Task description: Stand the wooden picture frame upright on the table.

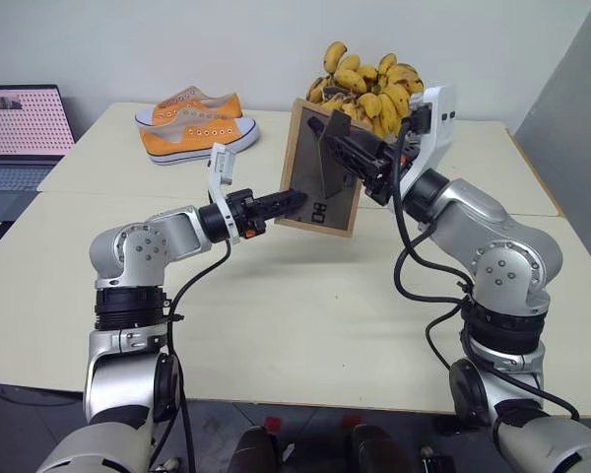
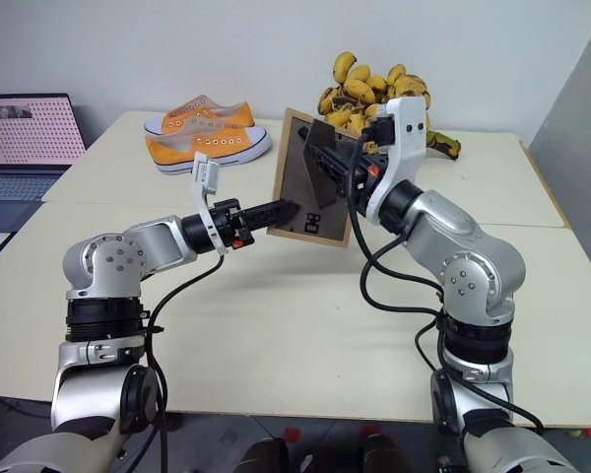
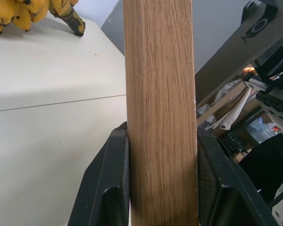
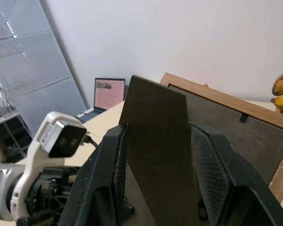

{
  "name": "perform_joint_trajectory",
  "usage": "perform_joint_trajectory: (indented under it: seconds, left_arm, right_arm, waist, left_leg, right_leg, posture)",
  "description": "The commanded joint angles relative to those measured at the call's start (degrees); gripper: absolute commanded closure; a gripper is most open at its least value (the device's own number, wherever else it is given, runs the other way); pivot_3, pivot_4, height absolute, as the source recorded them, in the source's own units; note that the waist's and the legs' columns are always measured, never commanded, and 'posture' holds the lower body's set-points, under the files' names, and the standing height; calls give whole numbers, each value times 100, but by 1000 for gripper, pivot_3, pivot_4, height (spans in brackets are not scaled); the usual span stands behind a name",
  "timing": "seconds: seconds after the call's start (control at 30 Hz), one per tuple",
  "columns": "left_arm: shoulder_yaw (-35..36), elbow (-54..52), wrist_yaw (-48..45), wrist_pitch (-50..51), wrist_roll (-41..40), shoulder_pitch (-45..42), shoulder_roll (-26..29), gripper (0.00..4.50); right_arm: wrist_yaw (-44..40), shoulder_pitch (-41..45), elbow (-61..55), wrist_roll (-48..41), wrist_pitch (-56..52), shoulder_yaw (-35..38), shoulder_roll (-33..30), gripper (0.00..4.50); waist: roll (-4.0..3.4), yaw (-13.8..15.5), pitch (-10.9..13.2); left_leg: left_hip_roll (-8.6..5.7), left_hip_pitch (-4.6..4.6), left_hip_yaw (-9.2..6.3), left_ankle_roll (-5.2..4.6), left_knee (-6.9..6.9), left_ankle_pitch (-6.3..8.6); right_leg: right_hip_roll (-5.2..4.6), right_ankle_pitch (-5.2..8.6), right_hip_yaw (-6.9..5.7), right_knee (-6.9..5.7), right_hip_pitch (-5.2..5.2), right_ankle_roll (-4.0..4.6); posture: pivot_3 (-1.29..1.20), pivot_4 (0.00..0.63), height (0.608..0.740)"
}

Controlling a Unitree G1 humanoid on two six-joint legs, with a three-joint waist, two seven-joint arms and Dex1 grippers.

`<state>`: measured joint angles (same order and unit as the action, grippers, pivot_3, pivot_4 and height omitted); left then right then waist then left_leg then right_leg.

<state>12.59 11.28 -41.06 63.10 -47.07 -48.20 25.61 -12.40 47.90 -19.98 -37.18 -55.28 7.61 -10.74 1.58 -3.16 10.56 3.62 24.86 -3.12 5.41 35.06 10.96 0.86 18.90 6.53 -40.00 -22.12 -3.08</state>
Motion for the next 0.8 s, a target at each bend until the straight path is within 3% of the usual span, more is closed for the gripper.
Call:
perform_joint_trajectory:
  seconds: [0.03,0.1,0.3,0.53,0.6,0.7,0.8]
  left_arm:
    - [55,-199,-145,-76,-125,-295,46,3204]
    - [52,-231,-157,-58,-140,-303,51,3204]
    - [139,-25,-149,-110,-87,-417,104,3204]
    - [148,175,-210,-135,5,-404,254,3204]
    - [218,252,-169,-48,-49,-445,256,3204]
    - [283,145,-110,328,-255,-459,294,3204]
    - [366,-172,-64,940,-581,-409,387,3204]
  right_arm:
    - [-128,-21,55,196,337,-103,-194,2424]
    - [-167,-42,141,281,377,-153,-306,2424]
    - [-437,-221,55,774,620,-328,-1040,1298]
    - [-1078,-639,-198,769,623,-10,-2165,1298]
    - [-1418,-929,-98,1343,1373,-249,-2681,1298]
    - [-1825,-1455,558,3052,4241,-1034,-3440,1298]
    - [-1556,-1588,1601,4233,6538,-1508,-3700,1298]
  waist:
    - [0,-3,0]
    - [0,-3,0]
    - [-1,2,1]
    - [-1,9,1]
    - [-1,20,1]
    - [-1,27,1]
    - [1,-1,2]
  left_leg:
    - [0,0,0,0,0,0]
    - [0,0,0,0,0,0]
    - [-1,1,1,0,0,0]
    - [-1,4,2,0,0,0]
    - [-2,4,3,0,1,0]
    - [-3,4,6,-1,2,0]
    - [-4,3,9,-1,3,0]
  right_leg:
    - [0,0,0,0,-1,0]
    - [1,0,0,-1,-1,0]
    - [0,0,1,1,-1,0]
    - [1,0,2,1,-3,0]
    - [1,0,2,4,-3,0]
    - [0,1,4,6,-3,-1]
    - [0,2,6,10,-2,-3]
  posture:
    - [0,150,740]
    - [0,150,740]
    - [0,150,740]
    - [0,150,740]
    - [0,150,740]
    - [0,150,740]
    - [0,150,740]
